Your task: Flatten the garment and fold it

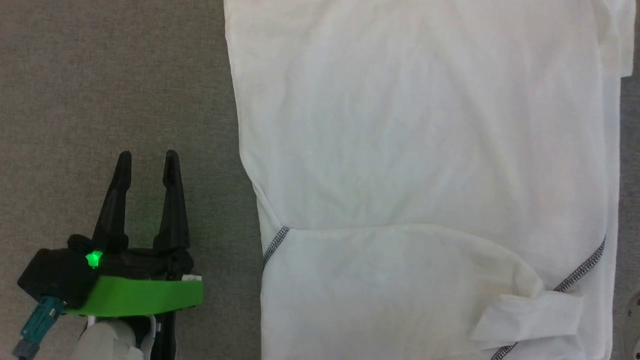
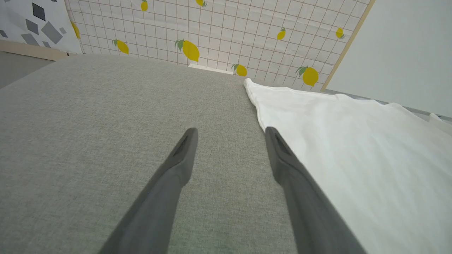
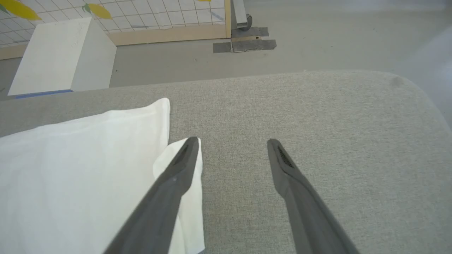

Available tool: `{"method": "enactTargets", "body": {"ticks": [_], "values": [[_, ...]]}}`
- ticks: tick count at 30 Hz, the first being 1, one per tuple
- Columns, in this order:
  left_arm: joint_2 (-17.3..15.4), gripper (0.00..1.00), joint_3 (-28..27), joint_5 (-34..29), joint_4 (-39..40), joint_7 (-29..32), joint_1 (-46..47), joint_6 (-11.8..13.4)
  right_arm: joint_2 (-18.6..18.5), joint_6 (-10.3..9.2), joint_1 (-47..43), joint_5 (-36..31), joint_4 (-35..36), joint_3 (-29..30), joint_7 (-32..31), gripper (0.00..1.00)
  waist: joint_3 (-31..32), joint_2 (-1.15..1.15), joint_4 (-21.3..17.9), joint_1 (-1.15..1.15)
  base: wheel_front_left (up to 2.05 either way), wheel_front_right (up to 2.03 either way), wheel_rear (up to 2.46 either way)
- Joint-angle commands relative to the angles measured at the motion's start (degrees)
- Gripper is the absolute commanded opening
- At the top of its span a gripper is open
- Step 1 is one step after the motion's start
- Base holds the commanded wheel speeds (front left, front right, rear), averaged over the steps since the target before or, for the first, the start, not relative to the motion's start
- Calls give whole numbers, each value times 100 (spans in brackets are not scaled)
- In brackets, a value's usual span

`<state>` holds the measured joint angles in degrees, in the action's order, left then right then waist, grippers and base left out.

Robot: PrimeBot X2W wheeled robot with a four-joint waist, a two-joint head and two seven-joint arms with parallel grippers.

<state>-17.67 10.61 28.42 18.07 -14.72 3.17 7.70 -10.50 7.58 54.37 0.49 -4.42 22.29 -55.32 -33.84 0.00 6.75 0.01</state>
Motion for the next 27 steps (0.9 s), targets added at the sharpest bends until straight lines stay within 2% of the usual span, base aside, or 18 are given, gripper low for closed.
{"method": "enactTargets", "body": {"ticks": [1, 10, 11, 12, 13, 14, 20, 27], "values": [[42, 100, 4, -79, 25, -28, 116, -27, 17, -9, 38, -23, -35, 11, -83, 100, -341, 0, 250, -1, 0, 0, 0], [87, 100, -24, -135, -43, -28, 188, -129, 61, -9, -394, 79, 34, -93, -561, 100, -493, 0, 338, -1, 0, 0, 0], [86, 100, -28, -142, -49, -28, 197, -137, 59, -9, -435, 119, 35, -116, -612, 96, -498, 0, 343, -1, 0, 0, 0], [81, 100, -36, -158, -57, -28, 208, -141, 67, -9, -476, 171, 46, -123, -667, 57, -503, 0, 348, -1, 0, 0, 0], [76, 100, -41, -171, -64, -28, 216, -145, 71, -9, -502, 189, 64, -115, -692, 42, -506, 0, 350, -1, 0, 0, 0], [66, 100, -46, -189, -72, -28, 228, -148, 53, -9, -541, 203, 80, -154, -711, 0, -505, 0, 351, -1, 0, 0, 0], [27, 100, -84, -242, -111, -28, 252, -145, -37, -9, -620, 221, 118, -190, -237, 0, -290, 0, 255, -1, 0, 0, 0], [-48, 100, -161, -278, -168, -17, 74, -84, -55, -9, -739, 291, -44, 179, 458, 0, 364, 0, 15, -1, 0, 0, 0]]}}
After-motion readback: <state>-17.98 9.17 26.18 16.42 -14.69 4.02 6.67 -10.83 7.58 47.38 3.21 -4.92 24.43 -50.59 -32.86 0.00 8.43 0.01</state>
